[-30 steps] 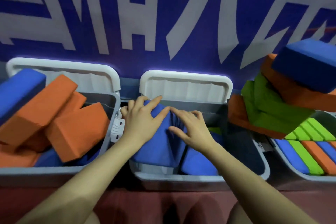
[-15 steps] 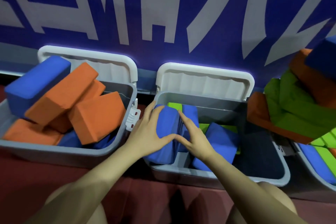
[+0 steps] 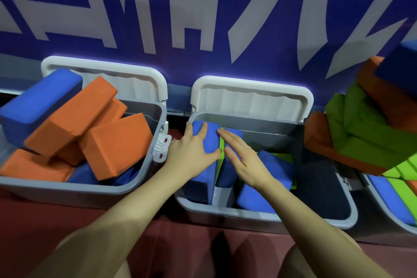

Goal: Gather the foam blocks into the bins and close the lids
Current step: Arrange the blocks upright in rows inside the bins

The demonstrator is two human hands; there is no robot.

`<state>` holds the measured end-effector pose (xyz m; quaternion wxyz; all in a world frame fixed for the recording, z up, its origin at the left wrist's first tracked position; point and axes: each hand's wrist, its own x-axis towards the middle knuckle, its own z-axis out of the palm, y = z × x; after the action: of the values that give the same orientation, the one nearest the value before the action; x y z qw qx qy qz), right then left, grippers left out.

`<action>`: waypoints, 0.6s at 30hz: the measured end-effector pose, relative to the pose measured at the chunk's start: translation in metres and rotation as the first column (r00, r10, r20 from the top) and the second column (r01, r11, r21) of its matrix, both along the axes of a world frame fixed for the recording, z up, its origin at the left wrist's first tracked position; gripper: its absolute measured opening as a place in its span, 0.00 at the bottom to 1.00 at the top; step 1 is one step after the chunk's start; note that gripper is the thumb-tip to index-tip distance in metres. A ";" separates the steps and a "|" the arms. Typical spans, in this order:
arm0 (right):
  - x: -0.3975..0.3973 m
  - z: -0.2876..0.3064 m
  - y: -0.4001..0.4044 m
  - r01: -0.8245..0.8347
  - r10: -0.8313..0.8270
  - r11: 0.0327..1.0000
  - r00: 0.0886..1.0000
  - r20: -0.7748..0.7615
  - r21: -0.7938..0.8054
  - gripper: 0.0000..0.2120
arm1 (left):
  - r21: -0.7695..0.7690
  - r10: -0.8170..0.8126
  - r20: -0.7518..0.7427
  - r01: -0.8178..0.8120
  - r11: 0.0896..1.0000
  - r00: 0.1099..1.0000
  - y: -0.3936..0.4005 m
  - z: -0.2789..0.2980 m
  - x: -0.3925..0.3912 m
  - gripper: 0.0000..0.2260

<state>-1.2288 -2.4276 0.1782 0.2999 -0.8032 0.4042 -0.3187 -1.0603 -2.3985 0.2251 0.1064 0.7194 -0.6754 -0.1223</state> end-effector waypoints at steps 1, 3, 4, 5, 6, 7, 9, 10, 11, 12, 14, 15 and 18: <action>-0.002 -0.002 -0.002 -0.001 0.001 0.999 1.000 -0.013 0.046 0.19 | 0.019 -0.006 0.014 0.005 1.000 1.000 -0.004 -0.003 -0.002 0.37; -0.006 -0.010 -0.006 0.019 -0.014 0.996 0.999 -0.051 0.090 0.19 | 0.051 -0.005 0.029 0.004 0.999 1.000 -0.010 -0.014 -0.007 0.37; -0.008 -0.016 -0.009 0.033 -0.025 0.996 0.996 -0.086 0.086 0.21 | 0.060 0.000 0.024 -0.002 0.998 1.000 -0.013 -0.020 -0.009 0.38; -0.010 -0.022 -0.012 0.045 -0.035 0.996 0.992 -0.124 0.081 0.23 | 0.064 0.008 0.016 -0.009 0.998 1.000 -0.014 -0.028 -0.010 0.38; -0.011 -0.029 -0.014 0.054 -0.041 0.995 0.987 -0.154 0.085 0.24 | 0.066 0.016 0.008 -0.017 0.998 1.000 -0.016 -0.036 -0.011 0.38; -0.012 -0.035 -0.017 0.058 -0.040 0.994 0.984 -0.173 0.097 0.25 | 0.072 0.027 0.000 -0.027 0.997 1.000 -0.018 -0.045 -0.011 0.38; -0.014 -0.051 -0.022 0.050 -0.027 0.992 0.980 -0.196 0.117 0.25 | 0.102 0.040 0.004 -0.041 0.994 0.999 -0.022 -0.061 -0.014 0.38; -0.016 -0.060 -0.025 0.043 -0.017 0.992 0.977 -0.211 0.121 0.24 | 0.121 0.038 0.021 -0.041 0.992 0.999 -0.024 -0.069 -0.015 0.38; -0.018 -0.068 -0.028 0.035 -0.005 0.991 0.974 -0.228 0.129 0.24 | 0.138 0.033 0.044 -0.038 0.990 0.998 -0.026 -0.077 -0.017 0.38; -0.021 -0.077 -0.031 0.026 0.010 0.990 0.969 -0.247 0.141 0.23 | 0.152 0.023 0.072 -0.033 0.988 0.997 -0.027 -0.085 -0.020 0.38; -0.027 -0.090 -0.038 0.010 0.031 0.989 0.961 -0.276 0.147 0.23 | 0.148 0.005 0.131 -0.024 0.989 0.991 -0.028 -0.101 -0.025 0.38; -0.030 -0.096 -0.042 0.005 0.032 0.991 0.960 -0.278 0.130 0.24 | 0.131 0.001 0.148 -0.021 0.991 0.989 -0.029 -0.108 -0.027 0.38; -0.032 -0.101 -0.062 0.065 -0.035 0.993 0.959 -0.282 0.095 0.25 | 0.139 0.023 0.139 -0.042 0.989 0.990 -0.036 -0.123 -0.033 0.40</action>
<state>-1.2607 -2.4900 0.0769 0.2729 -0.8130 0.4787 -0.1882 -1.0932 -2.4349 0.1021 0.0104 0.7428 -0.6589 -0.1183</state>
